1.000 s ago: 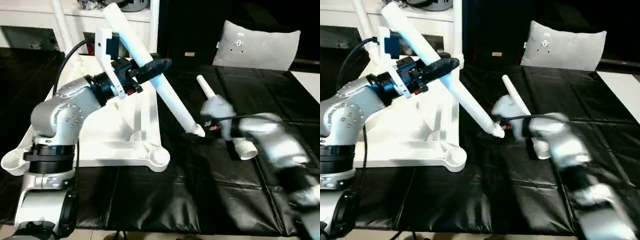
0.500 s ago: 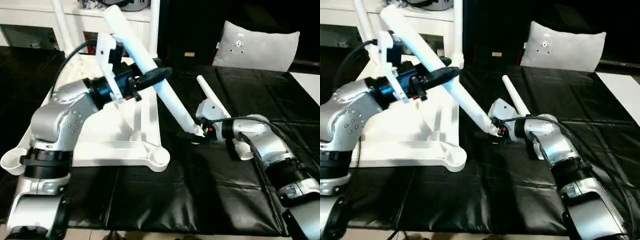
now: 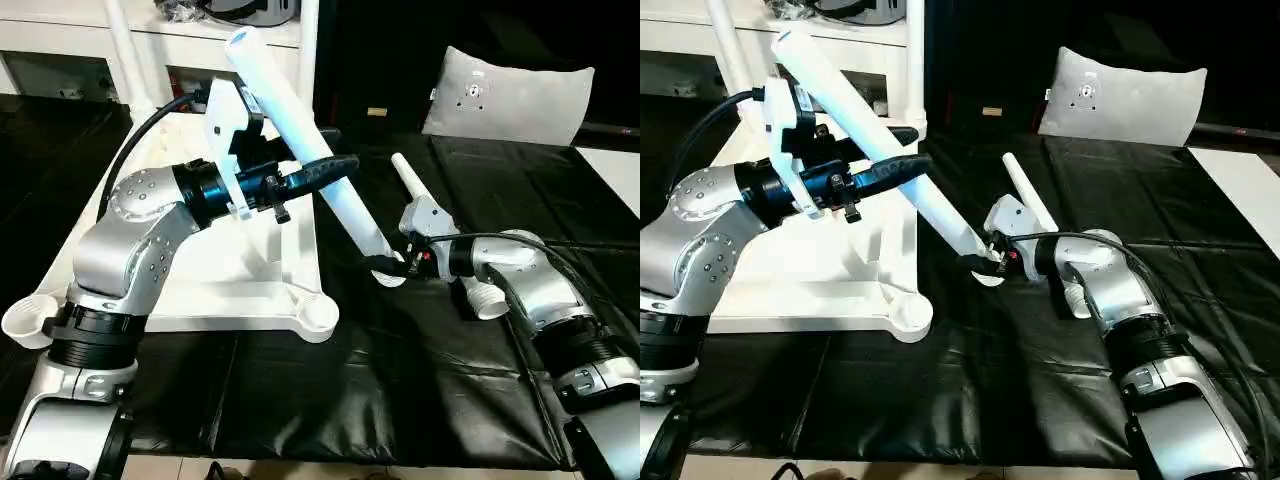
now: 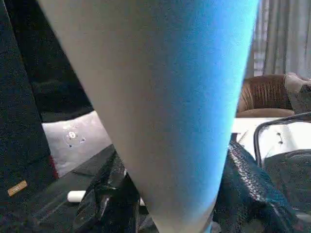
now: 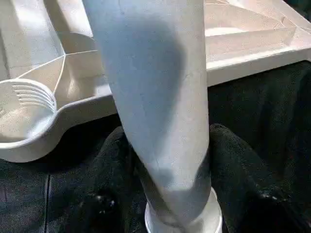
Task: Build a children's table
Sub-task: Pick table leg
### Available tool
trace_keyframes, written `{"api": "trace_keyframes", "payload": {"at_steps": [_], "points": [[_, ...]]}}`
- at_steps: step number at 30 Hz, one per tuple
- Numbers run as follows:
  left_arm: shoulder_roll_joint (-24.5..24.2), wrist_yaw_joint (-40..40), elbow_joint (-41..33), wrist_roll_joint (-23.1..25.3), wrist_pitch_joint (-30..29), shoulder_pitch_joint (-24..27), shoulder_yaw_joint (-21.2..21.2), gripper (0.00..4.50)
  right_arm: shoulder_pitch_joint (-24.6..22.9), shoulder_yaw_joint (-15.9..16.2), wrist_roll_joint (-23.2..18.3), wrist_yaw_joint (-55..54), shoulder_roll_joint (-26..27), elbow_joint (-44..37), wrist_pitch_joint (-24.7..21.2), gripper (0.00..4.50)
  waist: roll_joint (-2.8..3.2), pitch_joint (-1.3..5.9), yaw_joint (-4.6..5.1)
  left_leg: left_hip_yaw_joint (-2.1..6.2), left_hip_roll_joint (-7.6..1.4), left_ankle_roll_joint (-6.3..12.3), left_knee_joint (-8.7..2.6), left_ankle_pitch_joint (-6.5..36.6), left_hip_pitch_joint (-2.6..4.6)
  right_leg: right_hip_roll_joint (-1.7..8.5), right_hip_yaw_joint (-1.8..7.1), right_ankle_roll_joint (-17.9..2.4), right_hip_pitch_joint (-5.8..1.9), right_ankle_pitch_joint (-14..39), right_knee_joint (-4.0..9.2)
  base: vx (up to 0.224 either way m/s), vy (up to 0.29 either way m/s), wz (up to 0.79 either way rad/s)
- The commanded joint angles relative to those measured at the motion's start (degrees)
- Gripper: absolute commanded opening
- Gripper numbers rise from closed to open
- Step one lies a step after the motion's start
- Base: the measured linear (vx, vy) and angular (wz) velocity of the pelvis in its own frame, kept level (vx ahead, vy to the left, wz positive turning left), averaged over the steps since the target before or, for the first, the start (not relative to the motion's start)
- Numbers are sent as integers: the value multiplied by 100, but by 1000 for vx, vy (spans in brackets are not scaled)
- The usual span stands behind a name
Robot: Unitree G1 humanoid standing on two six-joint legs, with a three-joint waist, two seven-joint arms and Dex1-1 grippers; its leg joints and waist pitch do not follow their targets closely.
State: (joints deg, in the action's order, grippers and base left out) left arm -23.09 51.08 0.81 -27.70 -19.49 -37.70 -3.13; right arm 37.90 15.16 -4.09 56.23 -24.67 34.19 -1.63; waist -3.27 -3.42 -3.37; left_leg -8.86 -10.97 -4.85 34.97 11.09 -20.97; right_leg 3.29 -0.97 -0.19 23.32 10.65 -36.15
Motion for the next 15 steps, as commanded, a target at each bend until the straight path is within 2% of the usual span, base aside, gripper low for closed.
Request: {"api": "trace_keyframes", "payload": {"at_steps": [1, 2, 3, 5, 6, 8, 10, 11, 14, 15], "points": [[53, -245, 142, 153, -58, 69, 246, 166, -94, -33, -158, 314, 50, -72, -13, 193, 15, 393, 5, -63, -123, -5, -396, 982, 28, 301, 154, -1266, -303, 983, 389, 0, 0, 0], [148, -294, 123, -30, -120, 48, 391, 166, -108, -71, -238, 368, 43, -159, -86, 190, -3, 396, 5, -63, -125, 11, -396, 951, 25, 302, 152, -1277, -309, 941, 387, 0, 0, 0], [256, -392, 137, -293, -138, 5, 579, 166, -129, -128, -356, 460, 30, -300, -201, 190, 7, 403, -1, -64, -121, 46, -388, 919, 27, 303, 153, -1315, -313, 849, 373, 0, 0, 0], [332, -527, 167, -452, -160, -50, 729, 166, -147, -159, -434, 526, 12, -407, -276, 188, 2, 421, -6, -62, -119, 165, -377, 700, 8, 290, 148, -1405, -332, 451, 336, 0, 0, 0], [332, -527, 167, -452, -160, -50, 729, 165, -147, -159, -434, 526, 12, -407, -276, 187, 2, 416, -13, -65, -117, 182, -379, 697, 15, 288, 144, -1410, -320, 448, 344, 0, 0, 0], [348, -624, 269, -647, -141, -148, 898, 162, -234, -304, -820, 807, -11, -800, -649, 185, -2, 418, -16, -68, -114, 240, -376, 685, 19, 283, 148, -1419, -339, 406, 342, 0, 0, 0], [359, -684, 333, -674, -127, -189, 952, 162, -263, -334, -930, 895, -26, -929, -767, 185, -2, 414, -18, -69, -118, 263, -377, 693, 25, 284, 143, -1427, -331, 431, 351, 0, 0, 0], [404, -859, 493, -603, -101, -282, 1061, 162, -313, -401, -1106, 1004, -33, -1121, -933, 185, -6, 397, -14, -71, -121, 247, -385, 771, 29, 280, 145, -1405, -319, 589, 372, 0, 0, 0], [476, -829, 578, -733, -176, -342, 1211, 162, -383, -479, -1243, 1051, -28, -1334, -1094, 184, -9, 392, -28, -67, -122, 186, -387, 851, 27, 305, 147, -1354, -323, 831, 388, 0, 0, 0], [476, -829, 578, -733, -176, -342, 1211, 162, -383, -479, -1243, 1051, -28, -1334, -1094, 184, 9, 394, -34, -61, -123, 144, -389, 874, 31, 307, 147, -1327, -319, 889, 391, 0, 0, 0]]}}
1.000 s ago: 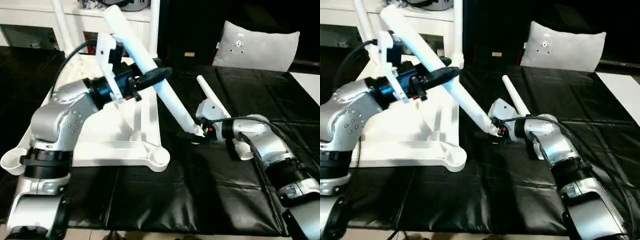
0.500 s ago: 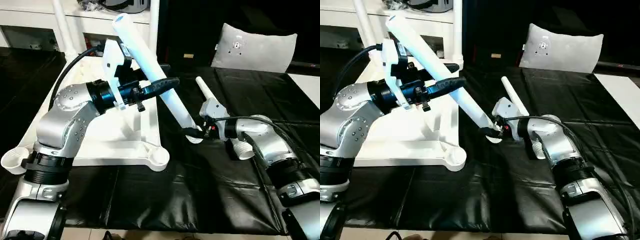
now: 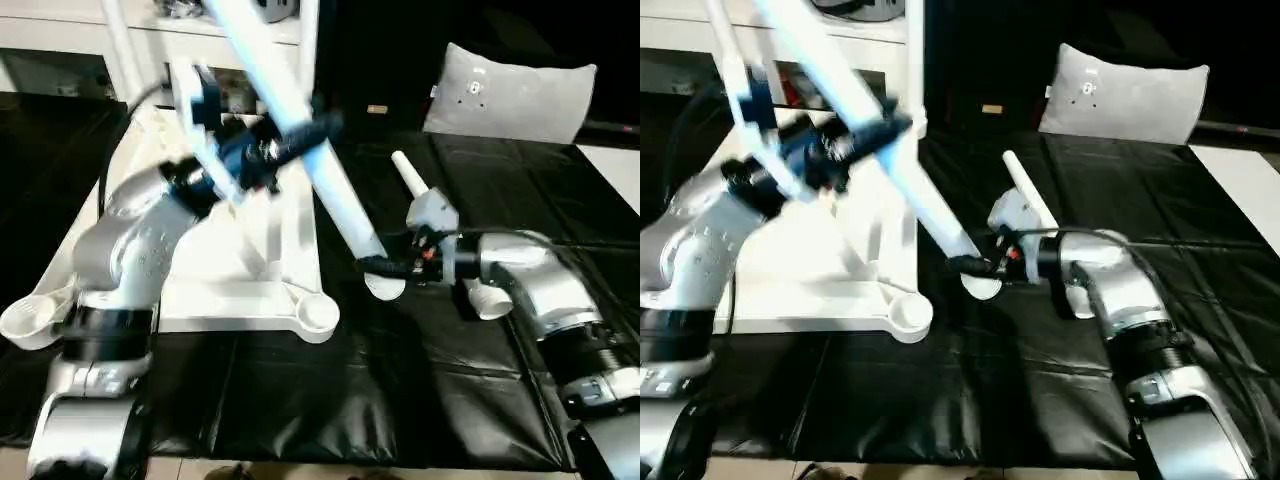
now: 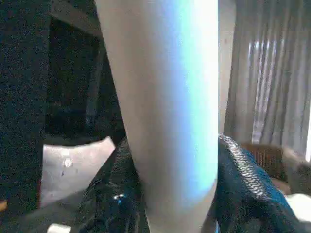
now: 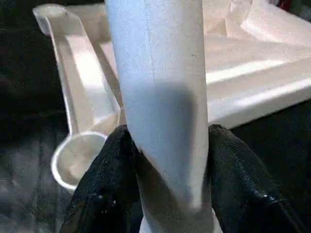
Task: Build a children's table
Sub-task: Pick table leg
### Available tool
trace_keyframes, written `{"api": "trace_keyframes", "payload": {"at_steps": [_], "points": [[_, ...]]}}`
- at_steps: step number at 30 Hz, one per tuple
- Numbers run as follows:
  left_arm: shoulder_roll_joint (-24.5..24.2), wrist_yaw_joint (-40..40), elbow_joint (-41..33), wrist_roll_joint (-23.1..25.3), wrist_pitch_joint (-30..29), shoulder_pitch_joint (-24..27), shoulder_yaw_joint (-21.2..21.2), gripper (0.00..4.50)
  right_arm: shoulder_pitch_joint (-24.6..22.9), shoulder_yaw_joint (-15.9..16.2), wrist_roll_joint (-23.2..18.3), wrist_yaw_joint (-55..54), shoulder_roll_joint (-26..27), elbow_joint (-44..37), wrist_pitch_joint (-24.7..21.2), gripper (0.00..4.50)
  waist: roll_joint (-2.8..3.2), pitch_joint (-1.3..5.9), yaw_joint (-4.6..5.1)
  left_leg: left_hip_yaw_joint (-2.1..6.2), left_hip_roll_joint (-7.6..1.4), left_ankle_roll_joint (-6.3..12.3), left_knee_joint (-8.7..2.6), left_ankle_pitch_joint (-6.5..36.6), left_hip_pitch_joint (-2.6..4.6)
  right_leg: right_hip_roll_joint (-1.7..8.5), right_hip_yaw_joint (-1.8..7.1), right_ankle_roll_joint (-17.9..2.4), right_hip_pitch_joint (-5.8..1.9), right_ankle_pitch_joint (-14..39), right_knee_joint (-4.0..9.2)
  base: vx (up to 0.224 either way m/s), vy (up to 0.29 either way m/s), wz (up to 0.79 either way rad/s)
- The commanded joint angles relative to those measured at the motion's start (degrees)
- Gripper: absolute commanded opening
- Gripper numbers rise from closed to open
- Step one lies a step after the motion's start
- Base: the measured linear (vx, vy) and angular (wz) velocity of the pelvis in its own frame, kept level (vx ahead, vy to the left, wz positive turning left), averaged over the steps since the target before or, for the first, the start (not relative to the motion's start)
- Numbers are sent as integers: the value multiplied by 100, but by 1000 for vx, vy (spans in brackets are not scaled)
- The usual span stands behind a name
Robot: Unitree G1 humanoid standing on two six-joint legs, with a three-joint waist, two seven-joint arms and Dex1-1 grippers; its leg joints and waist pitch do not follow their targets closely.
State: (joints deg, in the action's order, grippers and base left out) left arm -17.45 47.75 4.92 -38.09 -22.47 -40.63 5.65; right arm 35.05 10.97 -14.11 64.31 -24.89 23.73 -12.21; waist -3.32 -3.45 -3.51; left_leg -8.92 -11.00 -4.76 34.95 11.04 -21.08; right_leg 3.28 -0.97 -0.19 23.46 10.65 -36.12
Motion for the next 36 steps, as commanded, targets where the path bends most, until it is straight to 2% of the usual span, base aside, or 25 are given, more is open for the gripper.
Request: {"api": "trace_keyframes", "payload": {"at_steps": [1, 3, 5, 6, 12, 15, 18, 23, 26, 27, 28, 30, 31, 34, 35, 36], "points": [[-96, -417, 141, 224, 59, -32, 336, 197, -136, -63, -252, 245, -13, -365, -74, 184, 5, 395, -17, -57, -121, 125, -389, 876, 39, 307, 150, -1310, -330, 897, 391, 0, 0, 0], [-116, -387, 111, 140, -47, -4, 325, 232, -210, -58, -263, 245, -25, -482, -114, 184, 6, 398, -18, -54, -124, 110, -392, 837, 43, 303, 149, -1293, -329, 845, 383, 0, 0, 0], [-138, -366, 109, 74, -111, 19, 305, 236, -268, -71, -317, 252, -31, -600, -211, 184, 9, 402, -15, -48, -122, 149, -391, 809, 34, 299, 144, -1276, -339, 761, 380, 0, 0, 0], [-162, -305, 111, -57, -228, 48, 299, 245, -352, -88, -369, 248, -57, -761, -340, 184, 37, 401, -7, -42, -122, 122, -396, 829, 38, 296, 139, -1268, -333, 797, 387, 0, 0, 0], [-67, -242, 60, -319, -367, 70, 419, 290, -464, -134, -416, 196, -53, -944, -479, 182, 40, 391, -13, -47, -123, 60, -403, 909, 44, 303, 147, -1307, -322, 872, 391, 0, 0, 0], [64, -237, 81, -678, -609, 120, 562, 316, -563, -186, -528, 70, 25, -1127, -605, 182, 34, 395, -38, -49, -122, 55, -400, 894, 46, 306, 149, -1308, -323, 850, 391, 0, 0, 0], [124, -164, -14, -922, -855, 240, 558, 325, -639, -198, -576, -19, 91, -1253, -662, 182, 46, 387, -29, -48, -118, 26, -408, 941, 40, 304, 146, -1298, -314, 916, 398, 0, 0, 0], [159, -26, -466, -1515, -1575, 641, 414, 365, -881, -213, -635, -139, 115, -1574, -771, 182, 61, 389, -41, -39, -134, -2, -424, 944, 47, 307, 148, -1296, -318, 857, 384, 0, 0, 0], [324, -95, -938, -2102, -1923, 1096, 461, 383, -1197, -463, -977, -305, 157, -2076, -1106, 182, 80, 370, -48, -34, -139, -14, -438, 1047, 42, 308, 155, -1282, -317, 958, 401, 0, 0, 0], [324, -95, -938, -2102, -1923, 1096, 461, 398, -1197, -463, -977, -305, 157, -2076, -1106, 182, 78, 373, -53, -37, -142, -24, -439, 1085, 46, 306, 156, -1290, -318, 966, 410, 0, 0, 0], [510, -210, -1034, -2352, -1914, 1203, 553, 406, -1296, -531, -1111, -361, 203, -2241, -1220, 182, 80, 364, -41, -41, -134, -21, -445, 1186, 42, 290, 151, -1261, -302, 1106, 430, 0, 0, 0], [665, -299, -1103, -2550, -1912, 1286, 619, 411, -1369, -585, -1216, -410, 251, -2364, -1304, 182, 70, 350, -46, -38, -133, -36, -448, 1294, 40, 303, 157, -1190, -306, 1349, 462, 0, 0, 0], [921, -452, -1217, -2822, -1889, 1421, 708, 429, -1458, -670, -1384, -510, 349, -2519, -1414, 182, 68, 339, -36, -36, -136, -47, -455, 1348, 37, 303, 156, -1175, -299, 1464, 473, 0, 0, 0], [1236, -647, -1294, -2988, -1739, 1502, 821, 448, -1497, -771, -1562, -650, 470, -2618, -1507, 182, 51, 330, -22, -26, -127, -66, -459, 1532, 36, 299, 154, -962, -276, 1980, 532, 0, 0, 0], [1412, -791, -1308, -2927, -1540, 1511, 869, 450, -1494, -837, -1660, -773, 556, -2672, -1562, 182, 76, 323, -19, -20, -125, -88, -463, 1533, 32, 296, 159, -887, -266, 2054, 548, 0, 0, 0], [1561, -1074, -1315, -2707, -1283, 1510, 882, 450, -1471, -913, -1712, -1028, 657, -2768, -1670, 182, 63, 328, -12, -16, -130, -90, -466, 1529, 33, 294, 157, -839, -265, 2061, 553, 0, 0, 0]]}}
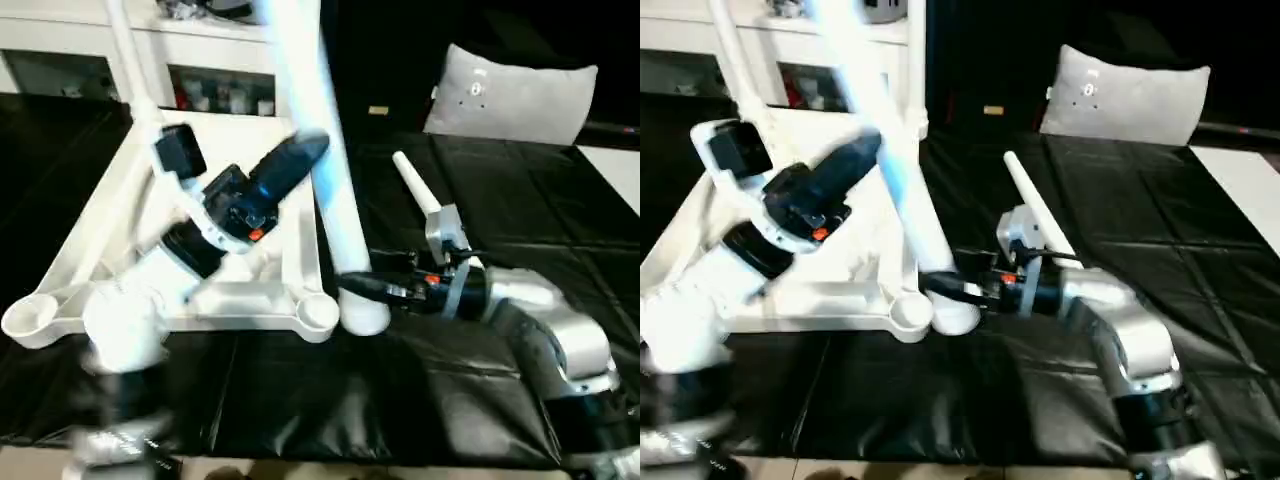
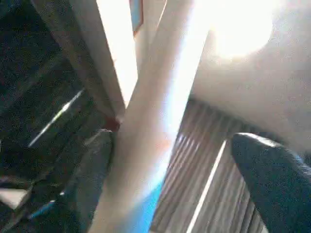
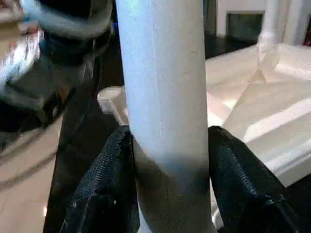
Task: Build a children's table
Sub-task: Pick table leg
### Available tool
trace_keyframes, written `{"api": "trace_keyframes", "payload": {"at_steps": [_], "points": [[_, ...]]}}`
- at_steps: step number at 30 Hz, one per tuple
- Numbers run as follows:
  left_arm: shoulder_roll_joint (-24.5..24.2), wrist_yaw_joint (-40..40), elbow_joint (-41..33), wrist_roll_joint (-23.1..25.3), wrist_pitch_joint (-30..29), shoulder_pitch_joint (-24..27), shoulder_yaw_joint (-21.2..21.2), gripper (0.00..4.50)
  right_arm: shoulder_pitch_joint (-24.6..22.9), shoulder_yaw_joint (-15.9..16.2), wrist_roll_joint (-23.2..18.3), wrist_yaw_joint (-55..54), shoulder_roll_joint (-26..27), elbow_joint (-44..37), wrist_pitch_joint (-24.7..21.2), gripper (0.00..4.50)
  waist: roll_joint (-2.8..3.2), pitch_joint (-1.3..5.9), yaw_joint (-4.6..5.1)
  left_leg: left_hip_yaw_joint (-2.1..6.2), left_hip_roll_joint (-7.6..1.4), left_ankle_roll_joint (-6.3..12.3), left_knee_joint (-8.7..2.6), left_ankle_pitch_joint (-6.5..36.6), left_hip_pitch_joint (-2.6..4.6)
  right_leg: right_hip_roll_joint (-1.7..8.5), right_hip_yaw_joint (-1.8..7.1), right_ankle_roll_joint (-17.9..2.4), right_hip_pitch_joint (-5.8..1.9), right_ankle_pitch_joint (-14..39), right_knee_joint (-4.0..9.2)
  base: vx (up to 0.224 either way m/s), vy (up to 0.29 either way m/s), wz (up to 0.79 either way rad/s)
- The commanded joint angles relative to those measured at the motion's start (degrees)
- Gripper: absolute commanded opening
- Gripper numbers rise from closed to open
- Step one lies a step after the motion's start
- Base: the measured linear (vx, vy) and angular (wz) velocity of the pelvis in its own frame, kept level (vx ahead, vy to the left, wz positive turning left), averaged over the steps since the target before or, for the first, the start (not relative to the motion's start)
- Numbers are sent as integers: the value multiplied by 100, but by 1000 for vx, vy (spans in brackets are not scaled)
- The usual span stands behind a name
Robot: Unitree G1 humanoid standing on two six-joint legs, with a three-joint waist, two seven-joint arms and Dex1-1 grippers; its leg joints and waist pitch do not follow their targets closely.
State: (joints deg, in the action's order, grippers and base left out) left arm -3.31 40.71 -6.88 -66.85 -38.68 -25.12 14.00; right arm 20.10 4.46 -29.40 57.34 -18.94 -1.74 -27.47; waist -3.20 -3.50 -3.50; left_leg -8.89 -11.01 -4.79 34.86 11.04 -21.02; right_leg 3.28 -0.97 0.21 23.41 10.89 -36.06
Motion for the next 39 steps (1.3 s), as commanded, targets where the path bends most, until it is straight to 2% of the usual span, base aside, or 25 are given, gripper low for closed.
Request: {"api": "trace_keyframes", "payload": {"at_steps": [1, 2, 4, 5, 6, 7, 8, 9, 10, 11, 12, 13, 15, 17, 19, 21, 22, 25, 27, 29, 33, 35, 39], "points": [[185, -480, -129, 314, 443, -48, 33, 450, 44, -285, -178, -439, 96, -248, -186, 182, 54, 328, -13, -9, -139, -89, -469, 1506, 26, 295, 157, -857, -260, 2015, 554, 0, 0, 0], [206, -701, -108, 738, 670, -75, -38, 450, 103, -317, -104, -676, 150, -281, -270, 182, 46, 336, -9, -2, -143, -105, -471, 1447, 29, 295, 154, -750, -266, 1976, 552, 0, 0, 0], [47, -1081, -23, 1365, 722, -131, -232, 450, 273, -392, -61, -1031, 220, -313, -556, 182, 49, 339, 2, 3, -136, -110, -478, 1360, 23, 284, 158, -671, -271, 1924, 542, 0, 0, 0], [-26, -1204, 1, 1569, 725, -147, -315, 450, 333, -426, -86, -1132, 236, -332, -668, 182, 25, 351, 22, 4, -127, -121, -474, 1286, 23, 267, 155, -593, -269, 1867, 535, 0, 0, 0], [-81, -1271, 24, 1702, 734, -168, -368, 450, 400, -474, -139, -1229, 254, -338, -793, 182, 30, 357, 18, 5, -113, -135, -464, 1205, 28, 267, 157, -558, -270, 1832, 523, 0, 0, 0], [-223, -1309, 30, 1862, 709, -212, -457, 450, 560, -611, -340, -1423, 278, -355, -1120, 182, 29, 360, 22, 0, -113, -150, -460, 1119, 31, 264, 164, -576, -262, 1712, 513, 0, 0, 0], [-265, -1319, 31, 1905, 698, -229, -480, 450, 611, -659, -415, -1480, 283, -361, -1233, 182, 52, 369, 9, -3, -113, -175, -455, 1052, 39, 264, 164, -625, -262, 1556, 489, 0, 0, 0], [-265, -1319, 31, 1905, 698, -229, -480, 450, 611, -659, -415, -1480, 283, -361, -1233, 182, 52, 369, 9, -3, -113, -175, -455, 1052, 39, 264, 164, -625, -262, 1556, 489, 0, 0, 0], [-322, -1331, 15, 1934, 660, -265, -500, 450, 674, -723, -550, -1530, 286, -386, -1400, 182, 59, 375, 1, -11, -117, -191, -455, 977, 34, 266, 163, -695, -269, 1335, 475, 0, 0, 0], [-363, -1372, -12, 1948, 620, -312, -525, 450, 740, -803, -741, -1584, 277, -432, -1615, 182, 41, 392, 2, -15, -109, -180, -440, 855, 41, 260, 158, -786, -286, 1044, 438, 0, 0, 0], [-363, -1372, -12, 1948, 620, -312, -525, 450, 740, -803, -741, -1584, 277, -432, -1615, 182, 53, 393, -9, -26, -108, -152, -434, 756, 42, 260, 159, -859, -288, 835, 429, 0, 0, 0], [-347, -1381, -97, 1906, 603, -343, -552, 450, 786, -907, -970, -1669, 294, -501, -1824, 182, 44, 392, -10, -29, -111, -142, -435, 710, 40, 261, 159, -890, -296, 746, 426, 0, 0, 0], [-266, -1379, -218, 1793, 572, -360, -563, 450, 832, -1028, -1179, -1785, 338, -575, -2032, 182, 35, 413, -27, -40, -105, -96, -419, 475, 28, 267, 159, -1003, -327, 374, 385, 0, 0, 0], [-200, -1365, -287, 1704, 551, -356, -576, 450, 859, -1081, -1247, -1847, 356, -613, -2148, 182, 32, 408, -35, -46, -108, -106, -420, 481, 26, 278, 155, -1064, -333, 369, 384, 0, 0, 0], [-145, -1318, -376, 1612, 485, -342, -657, 450, 894, -1117, -1281, -1923, 351, -669, -2328, 182, 21, 384, -32, -56, -103, -148, -428, 646, 22, 280, 161, -1035, -327, 690, 419, 0, 0, 0], [-128, -1322, -401, 1592, 442, -348, -716, 450, 885, -1039, -1255, -1957, 302, -706, -2375, 182, 22, 373, -27, -55, -106, -175, -436, 770, 24, 286, 162, -961, -317, 951, 446, 0, 0, 0], [-122, -1330, -396, 1579, 406, -356, -738, 450, 876, -1014, -1263, -1978, 290, -721, -2389, 182, 14, 366, -30, -55, -102, -218, -438, 859, 28, 289, 166, -836, -307, 1255, 475, 0, 0, 0], [-170, -1341, -352, 1763, 406, -377, -853, 450, 847, -951, -1250, -1982, 273, -753, -2384, 182, 8, 366, -27, -45, -107, -243, -446, 910, 24, 289, 163, -707, -295, 1460, 494, 0, 0, 0], [-306, -1327, -291, 2107, 361, -389, -1086, 450, 812, -907, -1268, -2001, 276, -813, -2390, 182, 16, 371, -26, -38, -110, -254, -447, 876, 23, 280, 163, -631, -291, 1394, 485, 0, 0, 0], [-345, -1398, -191, 2578, 567, -417, -1356, 450, 776, -850, -1212, -2006, 273, -837, -2379, 182, 19, 378, -26, -35, -111, -248, -447, 814, 21, 284, 164, -596, -294, 1300, 483, 0, 0, 0], [-345, -1332, -162, 2757, 760, -432, -1507, 450, 708, -769, -1171, -1958, 261, -888, -2361, 182, 27, 391, -30, -36, -112, -256, -441, 711, 17, 289, 162, -696, -306, 1044, 459, 0, 0, 0], [-287, -1310, -81, 2727, 860, -448, -1441, 425, 618, -726, -1189, -1806, 230, -920, -2267, 182, 31, 391, -35, -43, -104, -232, -431, 684, 10, 286, 166, -767, -317, 908, 456, 0, 0, 0], [-283, -1223, -5, 2667, 921, -469, -1333, 418, 523, -784, -1331, -1603, 210, -922, -2218, 182, 28, 393, -37, -37, -107, -196, -432, 731, 10, 291, 159, -834, -326, 913, 452, 0, 0, 0]]}}
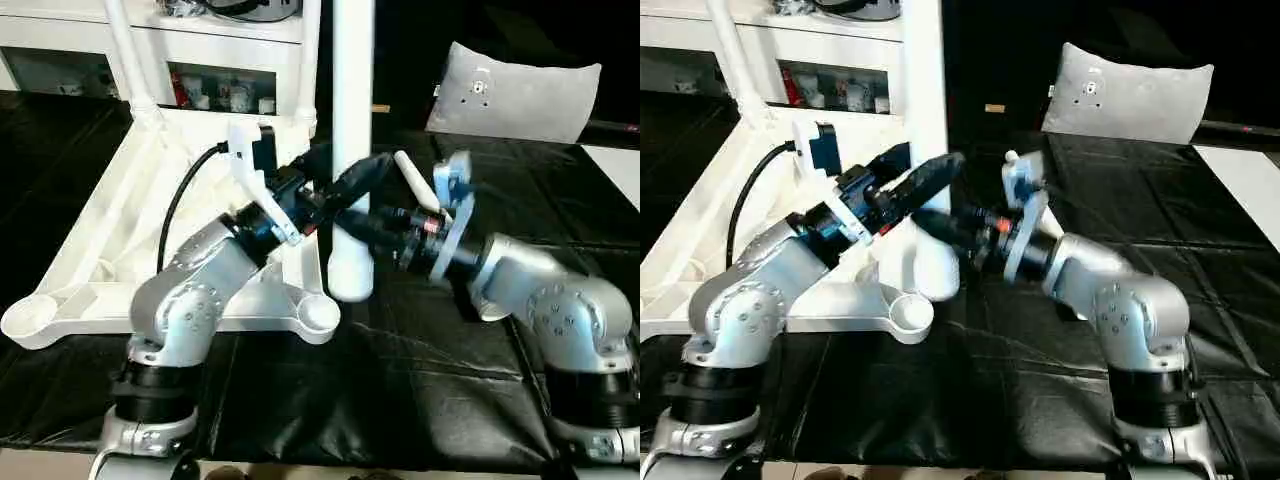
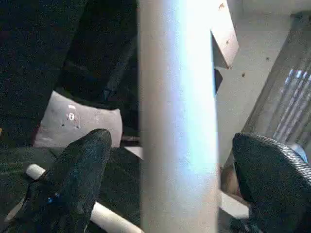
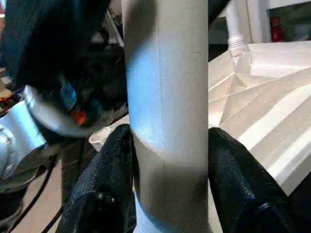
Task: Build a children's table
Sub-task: Pick table leg
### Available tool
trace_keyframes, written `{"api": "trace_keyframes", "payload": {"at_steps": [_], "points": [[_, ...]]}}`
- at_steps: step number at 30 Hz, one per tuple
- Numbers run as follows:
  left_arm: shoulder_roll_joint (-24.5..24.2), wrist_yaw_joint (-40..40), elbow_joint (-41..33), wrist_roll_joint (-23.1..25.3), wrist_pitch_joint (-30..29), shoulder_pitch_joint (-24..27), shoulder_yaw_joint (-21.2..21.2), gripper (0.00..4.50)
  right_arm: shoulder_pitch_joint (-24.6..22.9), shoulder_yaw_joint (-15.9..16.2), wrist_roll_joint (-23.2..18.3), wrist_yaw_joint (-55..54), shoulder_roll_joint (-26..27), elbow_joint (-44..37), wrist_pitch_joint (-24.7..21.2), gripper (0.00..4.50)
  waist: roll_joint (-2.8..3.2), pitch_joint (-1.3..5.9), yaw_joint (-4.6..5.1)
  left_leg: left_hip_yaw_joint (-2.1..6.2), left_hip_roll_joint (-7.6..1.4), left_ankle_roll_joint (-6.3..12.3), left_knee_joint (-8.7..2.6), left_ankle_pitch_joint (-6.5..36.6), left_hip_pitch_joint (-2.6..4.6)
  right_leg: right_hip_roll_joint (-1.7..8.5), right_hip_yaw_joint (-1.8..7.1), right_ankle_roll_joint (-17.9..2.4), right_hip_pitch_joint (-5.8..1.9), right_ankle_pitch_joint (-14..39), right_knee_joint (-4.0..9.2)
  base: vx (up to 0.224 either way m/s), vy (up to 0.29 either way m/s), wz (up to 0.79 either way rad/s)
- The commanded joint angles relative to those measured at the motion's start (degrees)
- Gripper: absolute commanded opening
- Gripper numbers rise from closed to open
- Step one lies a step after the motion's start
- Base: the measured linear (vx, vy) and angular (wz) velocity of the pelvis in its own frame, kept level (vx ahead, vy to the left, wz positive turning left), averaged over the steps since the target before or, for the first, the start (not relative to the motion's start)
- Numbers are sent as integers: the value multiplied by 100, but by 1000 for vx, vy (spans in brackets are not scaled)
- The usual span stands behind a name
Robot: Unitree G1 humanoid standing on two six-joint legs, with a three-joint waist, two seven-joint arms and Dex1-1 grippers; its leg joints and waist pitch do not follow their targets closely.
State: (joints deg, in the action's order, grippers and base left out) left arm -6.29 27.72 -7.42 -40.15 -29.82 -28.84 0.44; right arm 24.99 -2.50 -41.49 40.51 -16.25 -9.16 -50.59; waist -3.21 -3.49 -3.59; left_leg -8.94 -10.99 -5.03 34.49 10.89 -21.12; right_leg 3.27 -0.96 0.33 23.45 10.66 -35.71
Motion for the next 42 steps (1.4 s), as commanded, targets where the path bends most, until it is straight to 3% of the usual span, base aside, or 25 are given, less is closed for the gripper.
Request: {"api": "trace_keyframes", "payload": {"at_steps": [1, 2, 9, 12, 28, 31, 35, 39, 41, 42], "points": [[12, 158, 31, -89, 6, -85, 66, 418, -4, -93, -154, 161, -90, -176, 99, 182, 36, 391, -30, -34, -108, -172, -394, 751, 23, 291, 158, -852, -326, 950, 418, 0, 0, 0], [22, 336, -10, -342, -103, -56, 169, 418, -86, -77, -190, 344, -172, -162, 122, 182, 40, 388, -33, -38, -105, -162, -392, 798, 25, 295, 158, -884, -329, 1017, 425, 0, 0, 0], [-173, 717, -190, -770, -593, 60, 71, 418, -174, 56, -52, 583, -340, -77, 265, 182, 60, 381, -30, -33, -104, -185, -394, 905, 33, 285, 152, -899, -310, 1199, 428, 0, 0, 0], [-252, 827, -234, -661, -646, 104, -74, 418, -172, 92, -28, 627, -366, -61, 319, 182, 65, 384, -32, -28, -116, -167, -400, 867, 31, 287, 152, -909, -313, 1128, 423, 0, 0, 0], [-346, 865, -71, -604, -666, 0, 0, 418, -241, 230, 65, 825, -464, -61, 555, 182, 84, 391, -29, -30, -108, -134, -392, 846, 36, 279, 149, -983, -327, 994, 412, 0, 0, 0], [-440, 960, -17, -381, -463, -18, -50, 418, -266, 245, 71, 872, -482, -57, 580, 182, 85, 394, -29, -27, -112, -121, -394, 870, 40, 281, 151, -961, -329, 996, 420, 0, 0, 0], [-815, 1308, 229, 566, 437, -34, -377, 418, -361, 302, 95, 960, -517, -61, 625, 182, 103, 400, -28, -12, -120, -90, -405, 888, 49, 286, 153, -866, -330, 1018, 427, 0, 0, 0], [-1015, 1348, 397, 905, 681, -70, -474, 409, -428, 351, 130, 989, -532, -43, 676, 182, 142, 403, -38, -14, -122, -163, -400, 872, 53, 296, 151, -983, -323, 823, 393, 0, 0, 0], [-1137, 1404, 496, 1080, 793, -78, -549, 380, -467, 377, 159, 1006, -541, -38, 702, 182, 124, 404, -36, -18, -119, -165, -399, 886, 47, 295, 150, -1035, -332, 803, 392, 0, 0, 0], [-1213, 1460, 560, 1219, 881, -76, -621, 373, -483, 386, 164, 1011, -541, -36, 712, 181, 148, 400, -38, -19, -110, -166, -399, 909, 49, 293, 151, -1024, -327, 855, 396, 0, 0, 0]]}}
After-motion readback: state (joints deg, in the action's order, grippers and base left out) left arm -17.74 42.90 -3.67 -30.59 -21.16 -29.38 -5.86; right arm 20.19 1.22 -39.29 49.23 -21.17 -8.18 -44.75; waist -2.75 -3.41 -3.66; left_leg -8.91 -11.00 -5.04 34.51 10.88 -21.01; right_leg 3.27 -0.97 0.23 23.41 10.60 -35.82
